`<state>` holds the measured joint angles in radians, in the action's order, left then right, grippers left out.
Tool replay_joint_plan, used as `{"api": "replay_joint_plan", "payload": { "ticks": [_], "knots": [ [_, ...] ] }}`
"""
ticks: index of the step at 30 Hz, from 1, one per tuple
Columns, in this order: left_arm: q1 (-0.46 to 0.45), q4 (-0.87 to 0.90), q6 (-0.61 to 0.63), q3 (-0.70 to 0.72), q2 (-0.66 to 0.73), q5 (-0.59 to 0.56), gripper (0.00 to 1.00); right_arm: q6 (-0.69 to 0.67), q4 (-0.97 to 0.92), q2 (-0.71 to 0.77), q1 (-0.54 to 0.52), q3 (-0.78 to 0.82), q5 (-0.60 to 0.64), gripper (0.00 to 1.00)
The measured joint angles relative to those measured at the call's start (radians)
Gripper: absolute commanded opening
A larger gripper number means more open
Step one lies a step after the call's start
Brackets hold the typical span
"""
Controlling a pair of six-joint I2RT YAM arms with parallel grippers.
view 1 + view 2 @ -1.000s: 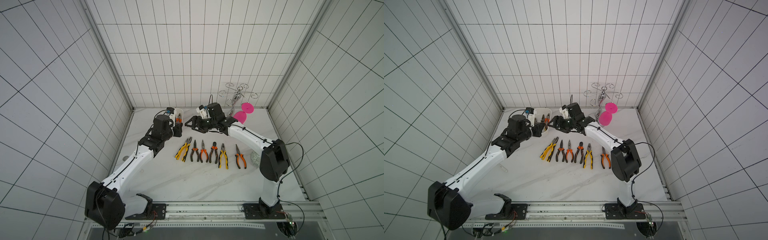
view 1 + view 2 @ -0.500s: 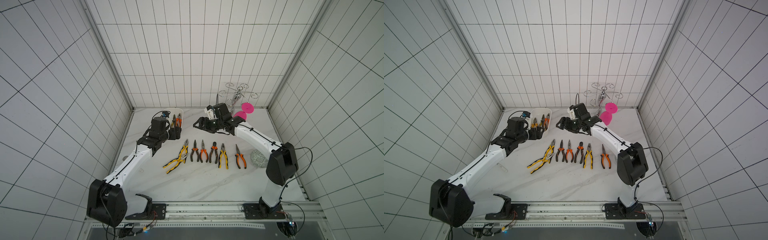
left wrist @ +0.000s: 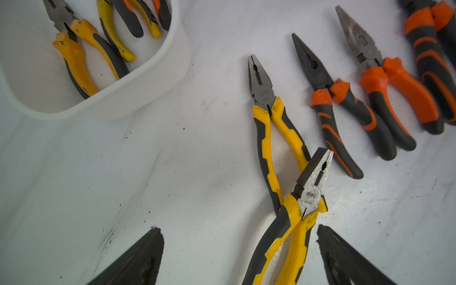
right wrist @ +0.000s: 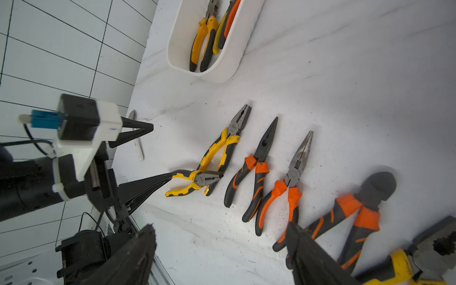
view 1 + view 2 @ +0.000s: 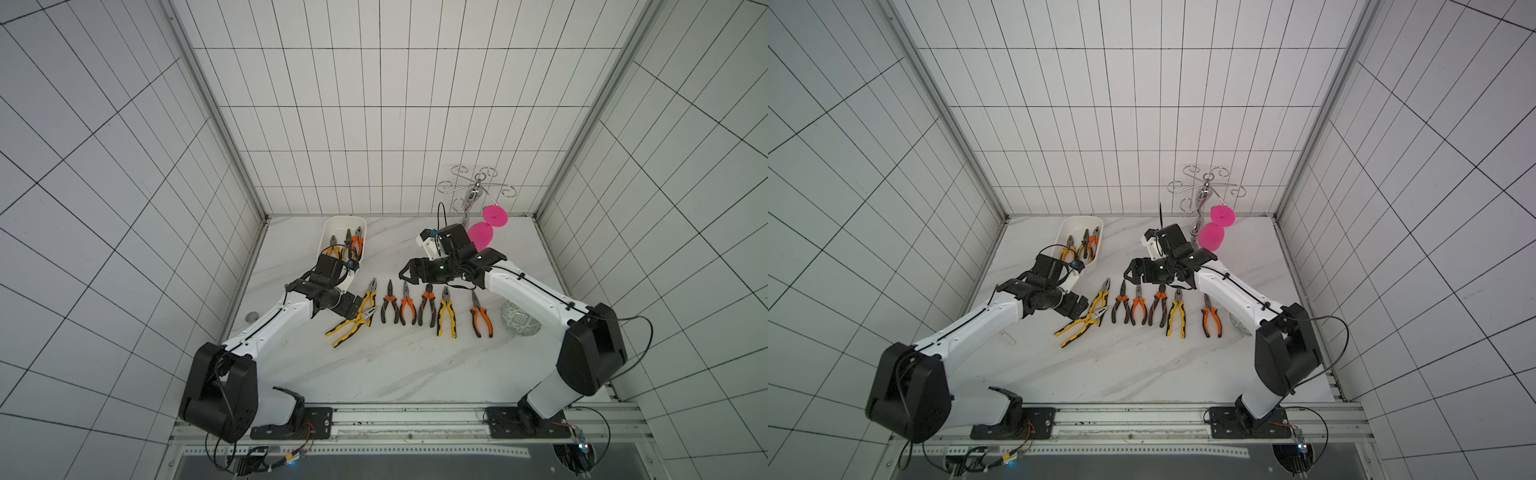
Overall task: Take the pliers out of the storage box
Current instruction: Adjust the pliers at the center of the board.
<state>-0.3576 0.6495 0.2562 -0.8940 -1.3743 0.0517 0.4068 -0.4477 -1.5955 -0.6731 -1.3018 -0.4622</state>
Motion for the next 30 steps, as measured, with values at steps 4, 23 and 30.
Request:
{"api": "replay_joint_plan", "payload": {
  "ticks": [4, 23, 30],
  "knots": [
    [-0.071, 0.031, 0.064, 0.005, -0.056, -0.034, 0.96, -0.029, -0.006, 0.031, 0.008, 0.037, 0.0, 0.85],
    [-0.209, 0.069, 0.079, 0.003, -0.232, -0.222, 0.54, -0.04, -0.018, 0.069, 0.039, 0.073, 0.005, 0.85],
    [-0.215, 0.083, 0.069, 0.018, -0.209, -0.201, 0.3, -0.036, -0.017, 0.069, 0.039, 0.073, 0.007, 0.85]
  ]
}}
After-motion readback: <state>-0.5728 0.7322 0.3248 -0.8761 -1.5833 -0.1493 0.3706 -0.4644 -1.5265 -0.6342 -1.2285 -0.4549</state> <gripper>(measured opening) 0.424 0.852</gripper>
